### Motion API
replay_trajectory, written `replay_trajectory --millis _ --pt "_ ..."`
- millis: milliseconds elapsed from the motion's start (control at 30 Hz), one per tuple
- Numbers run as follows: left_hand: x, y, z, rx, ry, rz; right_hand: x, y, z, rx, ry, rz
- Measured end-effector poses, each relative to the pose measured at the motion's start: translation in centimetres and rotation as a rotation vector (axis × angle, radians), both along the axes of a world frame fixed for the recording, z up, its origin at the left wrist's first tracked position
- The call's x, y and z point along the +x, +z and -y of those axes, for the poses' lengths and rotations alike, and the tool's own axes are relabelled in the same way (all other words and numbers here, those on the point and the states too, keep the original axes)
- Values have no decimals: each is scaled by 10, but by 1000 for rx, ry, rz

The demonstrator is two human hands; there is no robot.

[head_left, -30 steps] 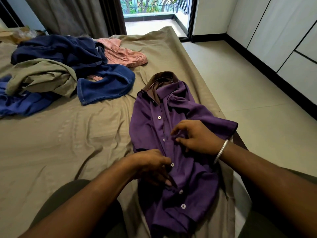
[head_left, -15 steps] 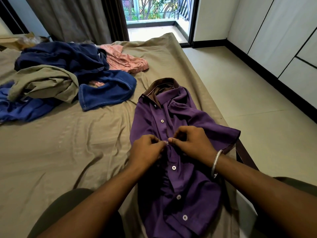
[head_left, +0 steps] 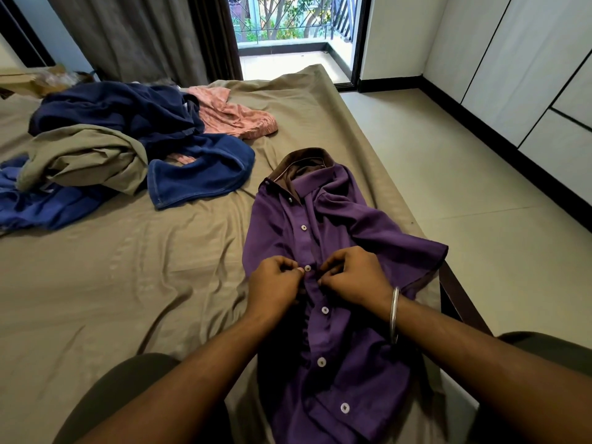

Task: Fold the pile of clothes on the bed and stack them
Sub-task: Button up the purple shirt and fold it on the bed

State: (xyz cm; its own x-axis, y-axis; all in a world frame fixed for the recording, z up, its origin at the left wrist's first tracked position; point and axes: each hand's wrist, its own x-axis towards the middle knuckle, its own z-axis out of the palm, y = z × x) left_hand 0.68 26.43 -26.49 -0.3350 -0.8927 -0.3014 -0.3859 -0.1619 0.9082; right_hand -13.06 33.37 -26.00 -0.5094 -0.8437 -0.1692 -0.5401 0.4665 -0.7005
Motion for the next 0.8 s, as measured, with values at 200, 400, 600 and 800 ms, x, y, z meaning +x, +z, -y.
replay_trajectory --millis 200,400,600,800 --pt "2 3 2 28 16 -98 -1 4 -6 -193 -208 108" --pt "2 3 -2 -84 20 -102 5 2 -2 -333 -229 246" --pt "4 8 -4 -218 -37 -108 6 -3 1 -309 -212 350" --pt "3 8 -4 -245 -32 -80 5 -4 0 -319 -193 270"
